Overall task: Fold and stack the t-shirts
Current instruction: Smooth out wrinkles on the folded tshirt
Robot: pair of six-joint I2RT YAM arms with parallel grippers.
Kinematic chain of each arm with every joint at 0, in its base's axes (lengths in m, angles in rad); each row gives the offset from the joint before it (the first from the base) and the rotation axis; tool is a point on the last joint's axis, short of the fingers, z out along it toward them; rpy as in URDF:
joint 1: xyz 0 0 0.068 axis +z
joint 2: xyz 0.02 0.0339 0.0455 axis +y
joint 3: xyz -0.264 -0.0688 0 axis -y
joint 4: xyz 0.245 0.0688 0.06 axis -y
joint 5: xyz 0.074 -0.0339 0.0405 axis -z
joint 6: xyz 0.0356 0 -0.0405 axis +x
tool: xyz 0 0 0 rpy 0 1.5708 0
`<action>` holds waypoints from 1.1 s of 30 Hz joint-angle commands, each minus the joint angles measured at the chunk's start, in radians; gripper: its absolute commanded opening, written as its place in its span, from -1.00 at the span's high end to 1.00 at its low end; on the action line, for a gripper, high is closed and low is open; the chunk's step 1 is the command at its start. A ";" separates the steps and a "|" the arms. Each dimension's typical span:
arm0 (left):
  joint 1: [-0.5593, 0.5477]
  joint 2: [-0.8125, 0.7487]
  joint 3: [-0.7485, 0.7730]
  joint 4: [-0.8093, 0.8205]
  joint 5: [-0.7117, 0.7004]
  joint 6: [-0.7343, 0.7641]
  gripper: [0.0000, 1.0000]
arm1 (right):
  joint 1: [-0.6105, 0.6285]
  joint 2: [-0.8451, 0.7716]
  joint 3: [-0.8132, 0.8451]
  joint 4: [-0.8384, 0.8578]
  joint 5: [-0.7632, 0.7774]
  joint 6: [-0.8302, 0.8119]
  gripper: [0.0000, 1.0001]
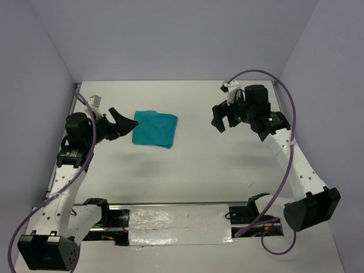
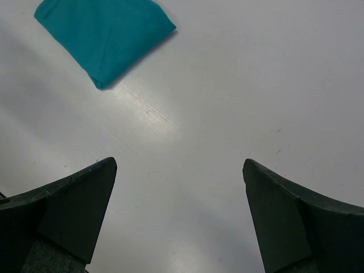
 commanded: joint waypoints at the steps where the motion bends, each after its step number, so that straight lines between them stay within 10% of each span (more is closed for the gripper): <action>1: -0.001 -0.036 -0.015 -0.003 0.005 0.005 -0.99 | -0.007 -0.076 -0.042 0.047 0.001 0.017 -0.99; 33: -0.001 -0.154 -0.044 -0.109 0.016 0.031 -0.99 | -0.010 -0.242 -0.239 0.230 0.051 0.178 -0.99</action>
